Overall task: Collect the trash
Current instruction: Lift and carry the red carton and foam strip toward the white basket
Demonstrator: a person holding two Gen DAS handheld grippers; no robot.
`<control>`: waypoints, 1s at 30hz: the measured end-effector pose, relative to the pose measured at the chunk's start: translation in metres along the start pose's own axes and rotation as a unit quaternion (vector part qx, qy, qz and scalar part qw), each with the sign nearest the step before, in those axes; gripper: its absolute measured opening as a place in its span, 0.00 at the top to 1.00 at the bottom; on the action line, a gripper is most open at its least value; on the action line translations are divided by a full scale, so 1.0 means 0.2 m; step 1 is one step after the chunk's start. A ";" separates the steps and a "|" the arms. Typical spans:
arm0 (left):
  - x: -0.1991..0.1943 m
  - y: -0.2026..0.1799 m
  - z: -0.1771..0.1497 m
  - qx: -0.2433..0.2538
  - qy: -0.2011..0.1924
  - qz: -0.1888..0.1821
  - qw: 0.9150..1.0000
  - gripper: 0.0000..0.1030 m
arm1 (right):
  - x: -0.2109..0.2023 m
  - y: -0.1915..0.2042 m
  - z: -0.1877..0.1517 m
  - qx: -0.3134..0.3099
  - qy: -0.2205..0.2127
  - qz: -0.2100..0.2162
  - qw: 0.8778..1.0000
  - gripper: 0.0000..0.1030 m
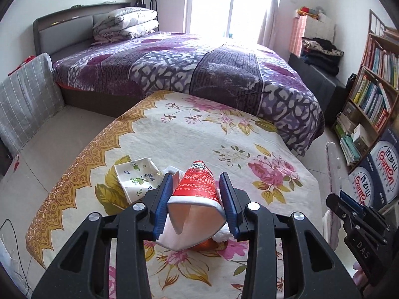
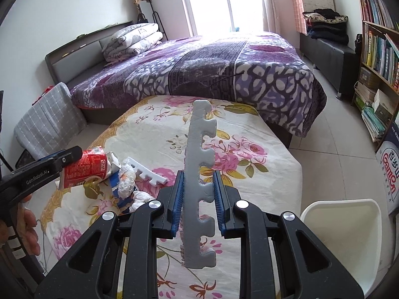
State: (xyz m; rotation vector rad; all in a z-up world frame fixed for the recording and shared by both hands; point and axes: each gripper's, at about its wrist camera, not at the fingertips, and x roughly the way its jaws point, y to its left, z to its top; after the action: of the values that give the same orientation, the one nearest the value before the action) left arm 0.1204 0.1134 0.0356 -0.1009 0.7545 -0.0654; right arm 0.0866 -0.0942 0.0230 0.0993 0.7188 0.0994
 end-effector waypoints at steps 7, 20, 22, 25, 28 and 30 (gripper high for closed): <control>0.00 -0.17 0.01 0.021 -0.006 -0.020 1.000 0.62 | -0.08 -0.12 0.01 0.012 -0.012 -0.018 1.000 0.79; 0.02 -0.56 -0.03 0.071 -0.002 -0.067 0.995 0.62 | -0.21 -0.44 -0.01 0.060 -0.014 -0.076 0.995 0.79; 0.02 -0.62 -0.04 0.080 -0.001 -0.074 0.994 0.62 | -0.22 -0.50 -0.02 0.070 -0.013 -0.089 0.993 0.79; 0.03 -0.69 -0.06 0.092 0.000 -0.083 0.992 0.62 | -0.24 -0.58 -0.03 0.085 -0.007 -0.106 0.991 0.79; 0.03 -0.77 -0.08 0.105 0.003 -0.091 0.990 0.62 | -0.25 -0.67 -0.04 0.106 0.000 -0.121 0.987 0.78; 0.03 -0.82 -0.10 0.114 0.004 -0.096 0.989 0.62 | -0.26 -0.73 -0.05 0.119 0.004 -0.132 0.984 0.78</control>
State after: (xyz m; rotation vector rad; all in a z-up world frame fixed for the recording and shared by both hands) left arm 0.1079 -0.0508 0.0360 0.0451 0.7382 -0.3341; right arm 0.0486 -0.2448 0.0316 0.2313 0.7441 -0.2409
